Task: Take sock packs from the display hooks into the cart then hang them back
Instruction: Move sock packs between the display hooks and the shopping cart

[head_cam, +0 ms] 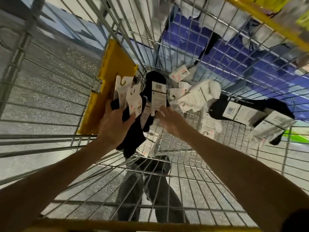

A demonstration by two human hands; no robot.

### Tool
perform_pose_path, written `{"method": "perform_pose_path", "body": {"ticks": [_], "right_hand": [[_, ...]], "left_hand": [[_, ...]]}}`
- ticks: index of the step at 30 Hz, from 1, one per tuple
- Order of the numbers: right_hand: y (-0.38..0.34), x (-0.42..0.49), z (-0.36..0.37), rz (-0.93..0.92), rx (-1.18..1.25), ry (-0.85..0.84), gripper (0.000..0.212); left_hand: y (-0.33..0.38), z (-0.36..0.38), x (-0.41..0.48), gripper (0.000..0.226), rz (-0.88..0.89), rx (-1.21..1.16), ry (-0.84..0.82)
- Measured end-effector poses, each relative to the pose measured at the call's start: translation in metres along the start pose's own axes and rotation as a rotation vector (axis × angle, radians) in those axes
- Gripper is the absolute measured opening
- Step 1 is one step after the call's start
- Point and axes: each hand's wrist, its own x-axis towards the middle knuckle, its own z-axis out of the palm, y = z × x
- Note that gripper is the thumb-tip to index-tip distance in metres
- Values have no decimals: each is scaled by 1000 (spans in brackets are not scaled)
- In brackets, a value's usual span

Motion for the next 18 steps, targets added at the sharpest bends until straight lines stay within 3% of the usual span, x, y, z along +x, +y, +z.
{"method": "perform_pose_path", "body": {"ticks": [2, 6, 9, 11, 14, 18], "right_hand": [[6, -9, 10, 48, 50, 27, 53], [2, -9, 13, 176, 100, 102, 77], [-2, 11, 6, 262, 119, 117, 96], [-4, 26, 2, 294, 129, 98, 91], [-4, 35, -5, 334, 110, 100, 68], [10, 27, -16, 288, 121, 173, 52]], "left_hand": [[0, 2, 1, 47, 5, 7, -15], [3, 6, -1, 48, 14, 25, -56], [3, 8, -2, 63, 27, 17, -107], [2, 9, -2, 66, 40, 12, -132], [2, 8, -3, 49, 53, -17, -119], [5, 4, -3, 51, 72, -23, -66]]}}
